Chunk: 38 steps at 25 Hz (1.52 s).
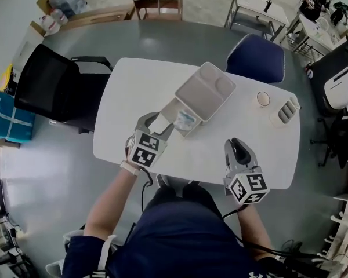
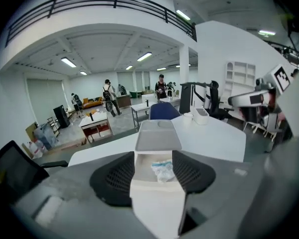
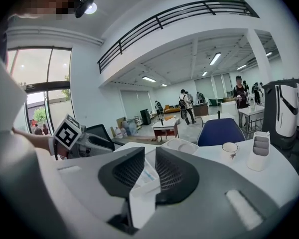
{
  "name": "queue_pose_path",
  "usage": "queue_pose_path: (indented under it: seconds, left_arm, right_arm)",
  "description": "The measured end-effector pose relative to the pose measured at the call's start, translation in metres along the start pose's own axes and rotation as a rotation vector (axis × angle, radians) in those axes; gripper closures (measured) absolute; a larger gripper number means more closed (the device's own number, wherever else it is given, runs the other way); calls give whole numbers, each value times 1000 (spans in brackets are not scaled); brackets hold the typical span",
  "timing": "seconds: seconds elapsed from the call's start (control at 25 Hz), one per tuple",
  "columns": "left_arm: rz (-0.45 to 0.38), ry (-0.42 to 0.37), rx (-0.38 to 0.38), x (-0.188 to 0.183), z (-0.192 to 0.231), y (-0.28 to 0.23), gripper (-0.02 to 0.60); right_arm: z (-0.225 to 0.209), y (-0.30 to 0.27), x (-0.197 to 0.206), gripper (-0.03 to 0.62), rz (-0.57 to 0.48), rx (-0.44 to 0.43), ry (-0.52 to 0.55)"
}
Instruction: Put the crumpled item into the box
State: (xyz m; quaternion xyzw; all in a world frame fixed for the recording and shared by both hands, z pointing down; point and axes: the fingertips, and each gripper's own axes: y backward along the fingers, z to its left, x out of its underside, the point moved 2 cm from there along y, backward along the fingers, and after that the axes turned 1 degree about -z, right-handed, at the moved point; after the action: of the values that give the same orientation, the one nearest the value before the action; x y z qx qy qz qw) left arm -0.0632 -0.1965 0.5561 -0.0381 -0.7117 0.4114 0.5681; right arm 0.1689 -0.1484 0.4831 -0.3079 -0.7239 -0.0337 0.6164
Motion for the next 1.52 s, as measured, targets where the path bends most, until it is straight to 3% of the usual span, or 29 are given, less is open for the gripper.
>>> queue_pose_path:
  seconds: [0.4, 0.68, 0.8, 1.24, 1.52]
  left_arm:
    - [-357, 132, -34, -67, 10, 117, 350]
    - [-528, 173, -105, -84, 16, 180, 484]
    - [-591, 206, -157, -86, 29, 204, 510]
    - [-757, 304, -407, -87, 102, 281, 579]
    - [-773, 330, -448, -79, 111, 290, 580]
  right_arm:
    - [43, -23, -52, 523, -91, -103, 57]
    - [81, -28, -109, 527, -205, -185, 109]
    - [98, -28, -130, 534, -258, -208, 132]
    - [112, -14, -171, 566, -409, -180, 191]
    - [94, -2, -179, 586, -468, -93, 168]
